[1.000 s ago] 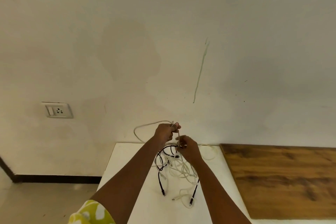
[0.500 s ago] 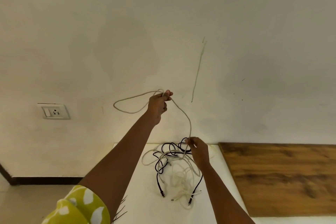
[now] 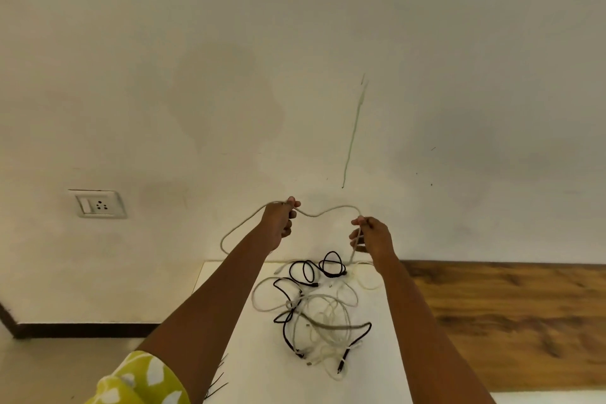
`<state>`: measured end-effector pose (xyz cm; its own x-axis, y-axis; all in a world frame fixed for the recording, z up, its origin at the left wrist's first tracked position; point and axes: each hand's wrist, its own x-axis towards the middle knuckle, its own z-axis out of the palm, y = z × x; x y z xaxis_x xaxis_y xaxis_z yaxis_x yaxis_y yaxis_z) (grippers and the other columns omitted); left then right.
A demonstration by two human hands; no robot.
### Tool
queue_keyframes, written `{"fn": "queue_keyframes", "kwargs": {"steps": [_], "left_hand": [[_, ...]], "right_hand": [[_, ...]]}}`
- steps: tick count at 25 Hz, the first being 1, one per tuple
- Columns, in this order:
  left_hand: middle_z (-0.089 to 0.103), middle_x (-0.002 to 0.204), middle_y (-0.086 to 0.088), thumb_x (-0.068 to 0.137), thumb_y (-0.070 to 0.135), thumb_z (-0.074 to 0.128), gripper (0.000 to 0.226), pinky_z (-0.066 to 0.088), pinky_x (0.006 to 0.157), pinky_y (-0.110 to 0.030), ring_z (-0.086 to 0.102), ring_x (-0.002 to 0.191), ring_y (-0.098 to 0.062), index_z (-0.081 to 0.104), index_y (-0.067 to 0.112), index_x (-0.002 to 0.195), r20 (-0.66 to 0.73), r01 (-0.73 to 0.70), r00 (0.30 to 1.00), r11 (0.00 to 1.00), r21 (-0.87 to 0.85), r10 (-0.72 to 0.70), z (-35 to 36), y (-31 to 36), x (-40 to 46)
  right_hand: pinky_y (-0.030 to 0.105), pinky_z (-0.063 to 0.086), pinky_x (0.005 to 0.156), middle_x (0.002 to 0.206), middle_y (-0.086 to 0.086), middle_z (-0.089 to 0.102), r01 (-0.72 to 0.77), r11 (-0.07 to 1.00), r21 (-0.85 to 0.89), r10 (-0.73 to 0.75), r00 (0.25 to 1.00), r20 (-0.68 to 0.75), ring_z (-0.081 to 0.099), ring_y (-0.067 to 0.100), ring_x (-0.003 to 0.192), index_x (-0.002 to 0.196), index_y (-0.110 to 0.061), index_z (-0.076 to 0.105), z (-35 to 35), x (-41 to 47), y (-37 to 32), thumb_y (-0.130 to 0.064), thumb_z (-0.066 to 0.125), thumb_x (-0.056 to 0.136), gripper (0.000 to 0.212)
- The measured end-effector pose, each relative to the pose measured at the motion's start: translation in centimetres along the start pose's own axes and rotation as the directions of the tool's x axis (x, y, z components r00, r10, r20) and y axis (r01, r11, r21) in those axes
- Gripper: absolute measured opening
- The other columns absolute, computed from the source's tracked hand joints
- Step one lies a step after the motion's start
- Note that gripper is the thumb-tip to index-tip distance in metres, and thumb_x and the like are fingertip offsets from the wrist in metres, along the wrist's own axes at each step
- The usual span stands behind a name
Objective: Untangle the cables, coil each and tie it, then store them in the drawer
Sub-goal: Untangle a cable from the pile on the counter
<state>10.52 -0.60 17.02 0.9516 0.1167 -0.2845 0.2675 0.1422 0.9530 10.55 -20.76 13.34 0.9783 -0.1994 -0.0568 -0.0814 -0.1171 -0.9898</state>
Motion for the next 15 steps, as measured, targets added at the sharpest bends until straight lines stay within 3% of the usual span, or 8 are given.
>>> {"fn": "queue_keyframes", "kwargs": {"steps": [2,4,7,9,10,12,13,15], "left_hand": [[0.038,0.062,0.002,0.099,0.032,0.044,0.029,0.016,0.035,-0.015,0.022,0.038,-0.006,0.062,0.011,0.091,0.059,0.01,0.998,0.996,0.094,-0.016,-0.2,-0.1,-0.6],[0.037,0.059,0.002,0.098,0.042,0.043,0.04,0.016,0.036,-0.014,0.024,0.034,-0.005,0.064,0.008,0.095,0.145,0.019,0.988,0.972,0.233,-0.054,-0.4,-0.1,-1.3],[0.037,0.057,0.002,0.1,0.044,0.033,0.049,0.016,0.038,-0.016,0.024,0.036,-0.006,0.063,0.007,0.09,0.252,0.047,0.952,0.901,0.432,-0.171,-0.4,-0.1,-2.2],[0.039,0.058,0.001,0.102,0.038,0.031,0.046,0.017,0.041,-0.017,0.024,0.042,-0.008,0.062,0.006,0.09,0.258,0.028,0.941,0.812,0.584,-0.218,-0.3,0.2,-2.7],[0.038,0.059,0.0,0.102,0.035,0.031,0.044,0.017,0.041,-0.018,0.023,0.044,-0.009,0.062,0.005,0.091,0.265,-0.003,0.937,0.754,0.657,-0.228,-0.2,0.4,-2.9],[0.037,0.059,-0.001,0.102,0.031,0.034,0.041,0.018,0.04,-0.018,0.022,0.044,-0.01,0.063,0.005,0.092,0.287,-0.072,0.936,0.683,0.727,-0.206,0.1,0.6,-3.2],[0.037,0.06,-0.002,0.102,0.031,0.035,0.039,0.019,0.042,-0.018,0.022,0.046,-0.011,0.064,0.005,0.093,0.29,-0.098,0.942,0.688,0.719,-0.169,0.3,0.7,-3.3],[0.04,0.062,-0.002,0.102,0.034,0.035,0.04,0.023,0.046,-0.019,0.025,0.049,-0.013,0.063,0.007,0.093,0.286,-0.146,0.955,0.727,0.671,-0.072,0.7,0.9,-3.4]], "right_hand": [[0.033,0.047,0.064,0.075,0.012,0.065,-0.067,0.948,-0.31,0.054,0.997,-0.049,0.057,0.023,0.062,0.103,0.0,0.061,-1.3,0.3,1.9,-0.012,0.04,0.096,0.025],[0.034,0.046,0.075,0.098,0.017,0.068,-0.11,0.815,-0.569,0.092,0.994,-0.061,0.063,0.029,0.083,0.108,-0.001,0.06,-2.7,-0.1,4.2,-0.012,0.039,0.096,0.027],[0.033,0.045,0.092,0.124,0.015,0.059,-0.148,0.558,-0.817,0.163,0.984,-0.067,0.057,0.028,0.115,0.12,-0.004,0.054,-3.7,-1.6,6.4,-0.018,0.039,0.097,0.03],[0.03,0.042,0.097,0.131,0.01,0.053,-0.127,0.427,-0.895,0.141,0.987,-0.072,0.052,0.025,0.121,0.124,-0.007,0.05,-3.4,-2.6,6.3,-0.017,0.041,0.096,0.031],[0.03,0.041,0.097,0.13,0.011,0.053,-0.079,0.458,-0.886,0.095,0.995,-0.04,0.052,0.026,0.121,0.124,-0.007,0.05,-2.9,-2.8,5.9,-0.014,0.042,0.094,0.032],[0.029,0.04,0.098,0.127,0.012,0.055,0.141,0.647,-0.749,-0.077,0.99,0.12,0.052,0.026,0.119,0.124,-0.005,0.052,-1.4,-2.9,4.5,-0.003,0.046,0.089,0.035],[0.026,0.039,0.097,0.124,0.011,0.057,0.257,0.751,-0.608,-0.178,0.966,0.188,0.053,0.024,0.117,0.122,-0.005,0.055,-0.4,-3.2,3.6,0.003,0.047,0.087,0.037],[0.021,0.04,0.089,0.114,0.003,0.064,0.327,0.901,-0.285,-0.266,0.935,0.235,0.057,0.014,0.104,0.113,-0.014,0.061,1.6,-4.3,1.2,0.002,0.049,0.086,0.034]]}}
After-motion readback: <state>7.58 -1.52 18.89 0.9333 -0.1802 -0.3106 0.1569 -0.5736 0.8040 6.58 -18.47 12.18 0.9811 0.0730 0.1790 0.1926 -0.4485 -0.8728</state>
